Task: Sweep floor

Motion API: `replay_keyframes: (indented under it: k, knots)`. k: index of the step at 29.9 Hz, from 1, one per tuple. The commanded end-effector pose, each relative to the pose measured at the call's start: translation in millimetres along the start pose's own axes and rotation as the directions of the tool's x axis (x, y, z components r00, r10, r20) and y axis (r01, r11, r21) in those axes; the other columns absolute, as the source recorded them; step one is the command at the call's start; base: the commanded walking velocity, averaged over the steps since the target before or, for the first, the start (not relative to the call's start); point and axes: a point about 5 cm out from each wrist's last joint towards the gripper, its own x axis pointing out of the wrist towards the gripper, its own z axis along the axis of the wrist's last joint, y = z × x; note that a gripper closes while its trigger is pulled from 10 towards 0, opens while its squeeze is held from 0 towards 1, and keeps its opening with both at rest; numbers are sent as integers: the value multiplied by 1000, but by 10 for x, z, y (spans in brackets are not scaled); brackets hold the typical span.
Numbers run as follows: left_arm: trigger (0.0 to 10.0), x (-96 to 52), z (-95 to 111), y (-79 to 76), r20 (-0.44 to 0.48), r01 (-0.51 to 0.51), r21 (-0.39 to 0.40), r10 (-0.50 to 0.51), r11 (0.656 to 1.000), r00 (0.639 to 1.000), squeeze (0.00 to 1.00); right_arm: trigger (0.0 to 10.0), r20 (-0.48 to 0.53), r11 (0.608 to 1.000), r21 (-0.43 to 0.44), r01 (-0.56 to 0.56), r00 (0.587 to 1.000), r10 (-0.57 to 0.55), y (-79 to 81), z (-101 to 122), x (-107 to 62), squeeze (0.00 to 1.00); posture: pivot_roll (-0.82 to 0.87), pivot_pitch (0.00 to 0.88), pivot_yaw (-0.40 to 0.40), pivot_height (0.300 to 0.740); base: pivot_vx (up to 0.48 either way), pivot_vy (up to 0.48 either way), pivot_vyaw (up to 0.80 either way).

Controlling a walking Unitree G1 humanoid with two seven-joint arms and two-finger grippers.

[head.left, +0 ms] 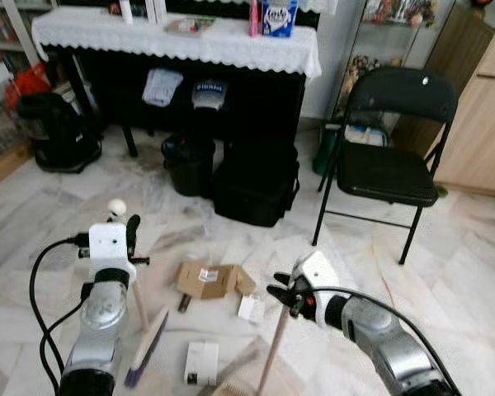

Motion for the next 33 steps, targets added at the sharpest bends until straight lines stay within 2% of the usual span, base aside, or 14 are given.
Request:
replay_keyframes:
  k: [1,7,21,22,23,24,25,26,27,28,31,32,33]
  knots:
    - [10000,58,99,3,47,3,-3,-3,1000,999,0,10000,-37,997,-73,-31,999,28,7,6,-77,0,94,0,-35,740,0,0,0]
    - [10000,65,102,2,48,6,-3,-6,1000,999,0,10000,-49,988,-108,-109,993,105,75,23,-178,0,95,0,-34,740,0,0,0]
    - [10000,84,110,-5,47,13,-3,-13,1000,999,0,10000,-22,964,-146,-221,975,220,187,65,-266,0,97,0,-31,740,0,0,0]
    - [10000,86,111,-6,47,13,-2,-13,1000,999,0,10000,-23,969,-151,-197,980,196,158,65,-260,0,97,0,-31,740,0,0,0]
    - [10000,88,115,-7,49,13,-2,-13,1000,999,0,10000,-20,984,-143,-102,995,100,42,72,-228,0,95,0,-30,740,0,0,0]
    - [10000,88,115,-7,49,13,-2,-13,1000,999,0,10000,-20,984,-143,-102,995,100,42,72,-228,0,95,0,-30,740,0,0,0]
    - [10000,90,117,-8,50,13,-1,-13,1000,999,0,10000,-14,989,-141,-54,999,53,-14,81,-215,0,95,0,-30,740,0,0,0]
    - [10000,92,120,-9,52,14,0,-14,1000,999,0,10000,40,984,-133,115,993,-111,-195,155,-185,0,95,0,-28,740,0,0,0]
    - [10000,93,122,-11,52,14,0,-14,1000,999,0,10000,64,974,-102,200,979,-194,-287,194,-180,0,95,0,-28,740,0,0,0]
    - [10000,94,125,-15,54,15,1,-15,1000,998,0,10000,108,936,-36,350,933,-344,-451,269,-194,0,95,0,-27,740,0,0,0]
    - [10000,94,126,-16,55,16,2,-16,1000,998,0,10000,153,894,19,447,883,-444,-547,335,-221,0,95,0,-27,740,0,0,0]
    - [10000,94,129,-22,57,17,2,-18,1000,998,0,10000,159,851,34,524,838,-522,-613,346,-238,0,95,0,-27,740,0,0,0]
    - [10000,94,131,-24,58,18,3,-18,1000,998,0,10000,160,836,44,546,823,-546,-633,346,-244,0,95,0,-27,740,0,0,0]
